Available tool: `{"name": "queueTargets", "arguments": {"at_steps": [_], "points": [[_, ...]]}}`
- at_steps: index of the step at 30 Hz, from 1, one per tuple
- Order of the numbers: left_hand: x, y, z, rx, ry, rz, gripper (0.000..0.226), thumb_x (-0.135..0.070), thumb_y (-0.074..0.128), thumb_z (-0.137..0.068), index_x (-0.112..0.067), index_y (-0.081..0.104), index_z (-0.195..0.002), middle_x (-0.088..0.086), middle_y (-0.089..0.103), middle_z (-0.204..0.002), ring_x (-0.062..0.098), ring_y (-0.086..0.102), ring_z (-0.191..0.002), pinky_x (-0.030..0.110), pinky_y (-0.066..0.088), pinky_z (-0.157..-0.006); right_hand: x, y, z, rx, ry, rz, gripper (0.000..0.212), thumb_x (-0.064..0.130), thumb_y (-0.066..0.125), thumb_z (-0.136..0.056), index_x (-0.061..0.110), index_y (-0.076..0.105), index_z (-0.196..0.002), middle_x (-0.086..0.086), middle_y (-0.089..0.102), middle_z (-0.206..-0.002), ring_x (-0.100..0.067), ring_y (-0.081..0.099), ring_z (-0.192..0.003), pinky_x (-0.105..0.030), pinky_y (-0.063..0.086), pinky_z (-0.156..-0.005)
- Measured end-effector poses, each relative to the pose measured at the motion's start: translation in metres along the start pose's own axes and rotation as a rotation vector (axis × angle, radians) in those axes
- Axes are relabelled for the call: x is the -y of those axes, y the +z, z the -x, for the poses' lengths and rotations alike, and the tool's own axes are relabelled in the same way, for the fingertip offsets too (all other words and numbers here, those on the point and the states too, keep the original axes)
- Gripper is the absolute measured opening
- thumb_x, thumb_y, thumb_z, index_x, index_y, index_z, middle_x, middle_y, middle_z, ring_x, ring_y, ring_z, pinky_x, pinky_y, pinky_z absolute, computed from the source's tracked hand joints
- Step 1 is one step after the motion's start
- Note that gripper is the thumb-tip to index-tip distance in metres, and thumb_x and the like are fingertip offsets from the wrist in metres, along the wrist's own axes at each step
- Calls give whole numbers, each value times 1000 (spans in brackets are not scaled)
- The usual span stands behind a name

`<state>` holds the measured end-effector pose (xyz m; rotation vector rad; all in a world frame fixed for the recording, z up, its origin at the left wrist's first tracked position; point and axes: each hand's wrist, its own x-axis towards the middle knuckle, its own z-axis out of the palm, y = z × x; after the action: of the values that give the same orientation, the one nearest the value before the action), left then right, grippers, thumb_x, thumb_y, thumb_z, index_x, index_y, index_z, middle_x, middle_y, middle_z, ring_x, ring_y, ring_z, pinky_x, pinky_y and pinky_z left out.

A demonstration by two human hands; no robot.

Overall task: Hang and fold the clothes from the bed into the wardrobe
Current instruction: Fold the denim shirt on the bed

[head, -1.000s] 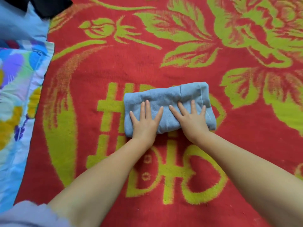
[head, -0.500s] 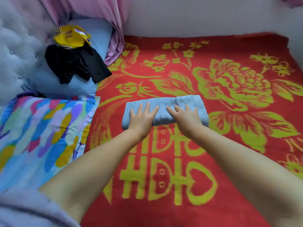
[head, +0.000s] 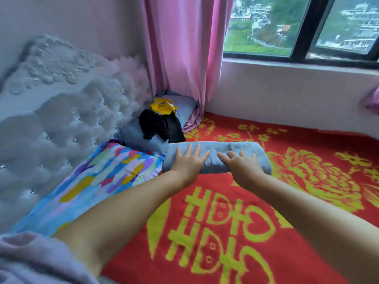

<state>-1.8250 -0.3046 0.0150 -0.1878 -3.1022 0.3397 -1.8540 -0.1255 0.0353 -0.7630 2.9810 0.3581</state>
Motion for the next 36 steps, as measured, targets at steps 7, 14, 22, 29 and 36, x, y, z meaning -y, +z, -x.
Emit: {"name": "queueTargets", "arguments": {"at_steps": [7,14,22,29,36], "points": [[-25,-30,105,24,-205,25,69,-10,41,-97,-30,5,-153,10,8,-160,33,14,-145,57,23,-110,22,-21,65,-65,-207,79,71,10,43,-95,33,7,-152,0,37,-143,-31,39,-127,-56,38,-97],[3,-40,228,72,-399,47,67,-18,44,-97,-29,7,-153,9,10,-158,33,15,-144,55,26,-109,106,-50,118,-126,-447,92,70,13,45,-95,33,8,-151,0,38,-142,-30,43,-125,-49,44,-91],[45,-31,438,171,-704,138,73,-21,49,-98,-31,2,-153,8,0,-160,33,6,-147,57,17,-114,273,-76,206,-182,-768,138,67,14,39,-96,33,6,-152,-2,34,-148,-31,41,-129,-49,42,-95],[55,-18,663,307,-927,182,73,-18,47,-96,-28,3,-153,7,0,-160,33,6,-147,54,17,-115,443,-75,339,-222,-1019,157,66,18,41,-96,33,10,-152,-5,32,-151,-32,40,-133,-47,40,-98],[37,9,827,423,-1285,165,78,-18,60,-89,-27,13,-151,7,15,-156,30,24,-141,50,33,-106,564,-62,457,-191,-1279,175,66,23,49,-97,29,13,-151,-9,25,-155,-32,35,-138,-47,37,-108]]}}
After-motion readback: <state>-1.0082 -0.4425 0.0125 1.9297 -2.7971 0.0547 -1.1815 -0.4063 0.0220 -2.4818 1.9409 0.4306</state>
